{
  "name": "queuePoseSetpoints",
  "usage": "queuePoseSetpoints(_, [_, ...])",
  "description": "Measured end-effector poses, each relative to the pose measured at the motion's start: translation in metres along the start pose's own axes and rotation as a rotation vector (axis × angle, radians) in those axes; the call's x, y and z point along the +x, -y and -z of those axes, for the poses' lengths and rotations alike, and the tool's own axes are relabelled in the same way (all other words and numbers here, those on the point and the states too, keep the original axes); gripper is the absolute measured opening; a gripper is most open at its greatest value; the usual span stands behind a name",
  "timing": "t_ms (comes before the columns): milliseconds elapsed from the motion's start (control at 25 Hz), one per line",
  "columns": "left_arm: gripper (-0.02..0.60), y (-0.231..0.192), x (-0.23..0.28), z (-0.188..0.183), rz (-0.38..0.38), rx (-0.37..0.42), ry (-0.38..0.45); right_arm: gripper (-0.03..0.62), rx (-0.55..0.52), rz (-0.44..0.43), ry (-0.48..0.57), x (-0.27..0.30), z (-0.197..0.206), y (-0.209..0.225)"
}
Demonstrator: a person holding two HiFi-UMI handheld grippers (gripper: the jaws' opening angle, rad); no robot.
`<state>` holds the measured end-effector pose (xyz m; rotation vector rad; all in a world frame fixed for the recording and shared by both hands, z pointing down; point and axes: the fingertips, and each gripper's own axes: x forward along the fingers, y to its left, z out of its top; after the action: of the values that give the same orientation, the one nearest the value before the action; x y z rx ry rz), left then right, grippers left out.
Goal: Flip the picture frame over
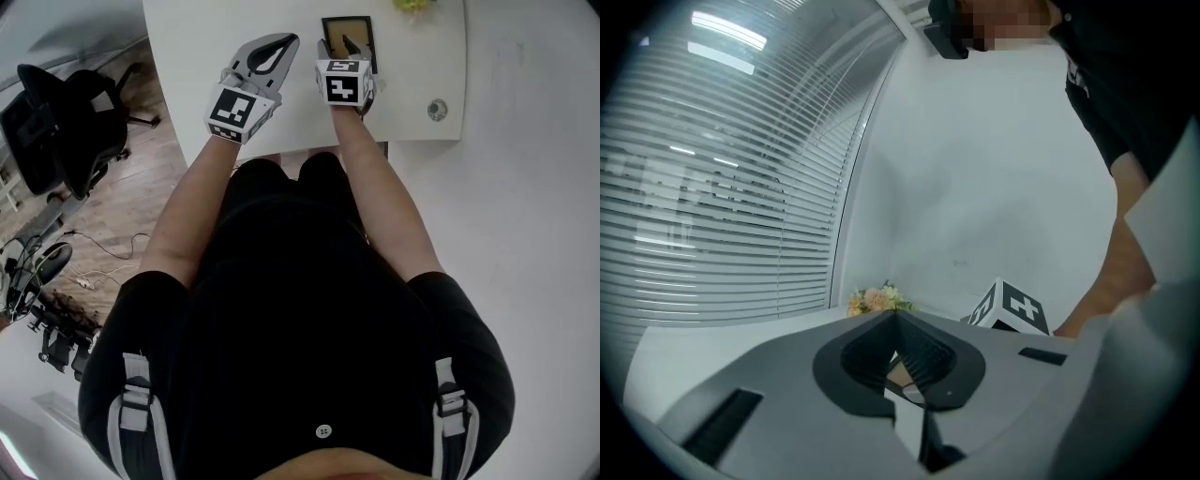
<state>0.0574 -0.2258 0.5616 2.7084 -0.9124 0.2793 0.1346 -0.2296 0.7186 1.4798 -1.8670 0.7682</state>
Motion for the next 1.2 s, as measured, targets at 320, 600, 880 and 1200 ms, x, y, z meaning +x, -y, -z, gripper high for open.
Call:
queuePoseSetpoints(320, [0.003,0.001,-0.006,0.003,0.023,0.000,-0.010,0.166,-0.006,0.036,-0.022,0.005,0.005,-0.007])
queuePoseSetpoints(600, [0.003,0.002,-0.013,0.010,0.042,-0.006,-0.017,0.105,-0.014,0.072,-0.067,0.011,0.022,-0.008])
queuePoseSetpoints(880, [0.003,0.004,-0.023,0.010,0.050,-0.002,-0.014,0.052,-0.008,0.089,-0.071,0.010,0.025,-0.010])
queuePoseSetpoints(1200, [0.003,0.000,-0.038,0.000,0.050,-0.004,0.009,0.051,0.035,0.067,-0.045,-0.003,0.015,-0.016])
